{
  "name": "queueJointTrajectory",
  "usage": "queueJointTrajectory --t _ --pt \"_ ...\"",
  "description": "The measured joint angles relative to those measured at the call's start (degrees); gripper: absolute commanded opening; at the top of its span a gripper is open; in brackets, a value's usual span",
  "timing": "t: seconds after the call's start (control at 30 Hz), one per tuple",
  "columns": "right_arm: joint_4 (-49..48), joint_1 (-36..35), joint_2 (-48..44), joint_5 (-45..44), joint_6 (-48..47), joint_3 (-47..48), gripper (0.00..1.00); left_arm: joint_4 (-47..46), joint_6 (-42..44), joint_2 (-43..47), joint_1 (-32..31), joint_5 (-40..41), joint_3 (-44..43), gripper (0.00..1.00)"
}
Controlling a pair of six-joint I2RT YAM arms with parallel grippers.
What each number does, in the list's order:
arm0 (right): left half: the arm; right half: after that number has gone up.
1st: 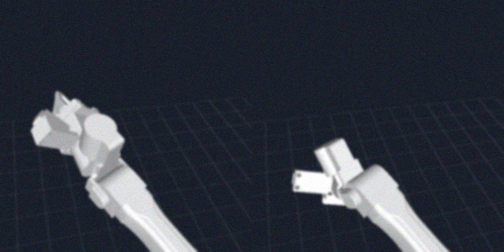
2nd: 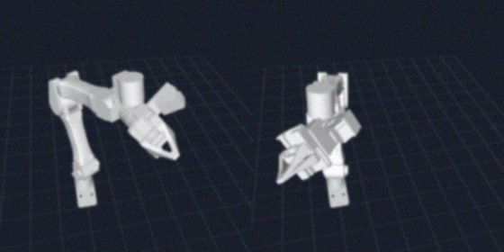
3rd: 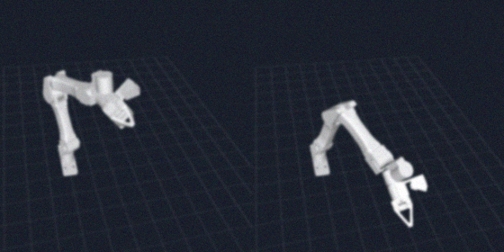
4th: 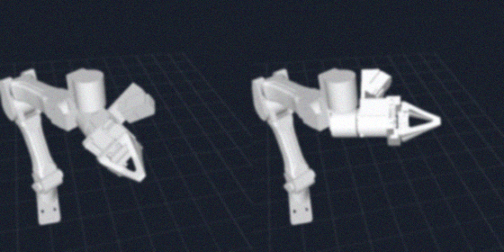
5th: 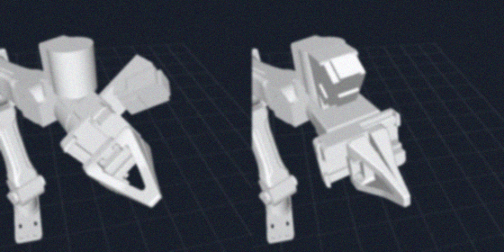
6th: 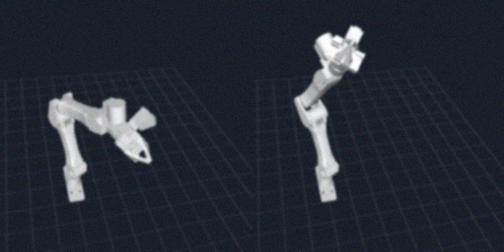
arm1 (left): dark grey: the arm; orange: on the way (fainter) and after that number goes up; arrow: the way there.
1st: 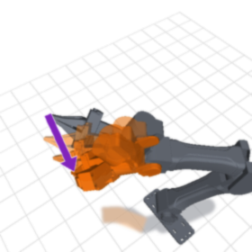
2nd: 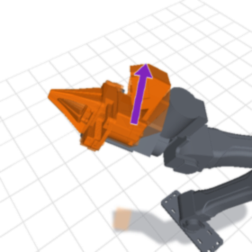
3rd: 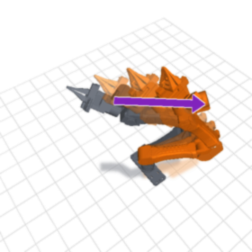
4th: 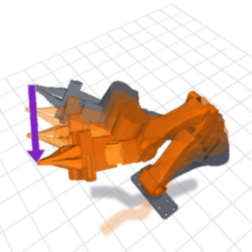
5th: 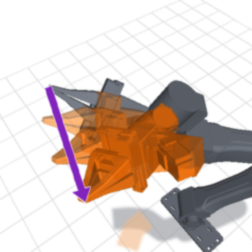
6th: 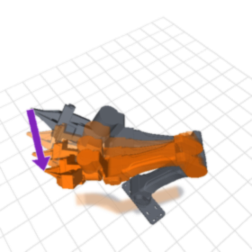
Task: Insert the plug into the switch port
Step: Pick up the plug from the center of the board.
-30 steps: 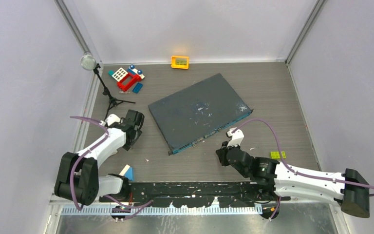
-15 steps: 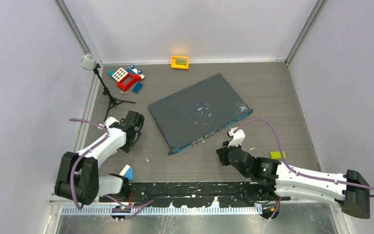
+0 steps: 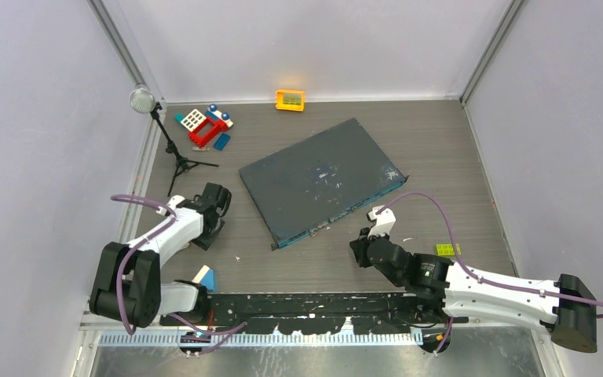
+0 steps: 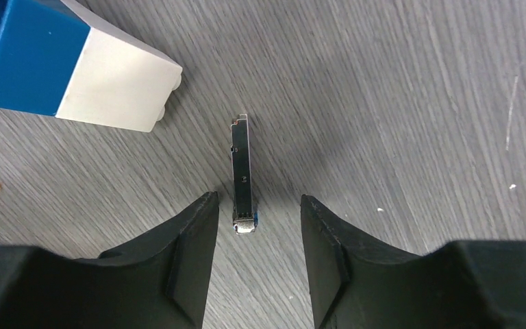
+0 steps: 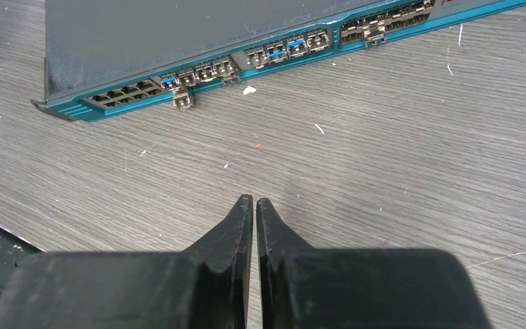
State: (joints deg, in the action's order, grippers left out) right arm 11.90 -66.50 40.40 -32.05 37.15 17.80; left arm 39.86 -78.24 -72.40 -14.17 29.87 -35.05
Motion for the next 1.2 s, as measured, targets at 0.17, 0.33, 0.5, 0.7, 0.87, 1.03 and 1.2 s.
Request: queueJointTrajectory --t 0.17,0.33,0.5,0.7,0.87,1.03,1.2 --pt "0.5 0.0 -1.2 -0.1 0.0 0.0 0.12 -0.4 -0.7 -1.5 0.1 0.2 0.0 0.28" --pt "0.7 0.0 -1.9 -0.4 0.0 0.0 0.12 -0.5 -0.8 -1.8 0.2 0.5 0.0 0.18" --pt "1.8 0.0 -2.8 -0.7 -0.2 0.0 0.12 -1.6 1.5 -1.3 0.2 -0.4 0.1 0.00" --pt "5.7 0.0 -6.7 -2.5 -0.8 1.2 0.11 -5.6 10.2 7.0 -1.8 -5.9 0.7 0.00" --pt "8.1 0.0 -13.3 -4.5 -1.8 2.1 0.11 -9.6 19.3 18.2 -13.3 -9.9 0.7 0.00" --pt "8.2 0.0 -21.6 -4.7 -5.7 2.1 0.11 -18.8 30.8 17.9 -25.5 -20.2 -0.3 0.00" --pt "6.9 0.1 -29.7 -0.8 -13.2 1.4 0.15 -24.3 43.2 9.7 -34.6 -31.8 -4.4 0.00"
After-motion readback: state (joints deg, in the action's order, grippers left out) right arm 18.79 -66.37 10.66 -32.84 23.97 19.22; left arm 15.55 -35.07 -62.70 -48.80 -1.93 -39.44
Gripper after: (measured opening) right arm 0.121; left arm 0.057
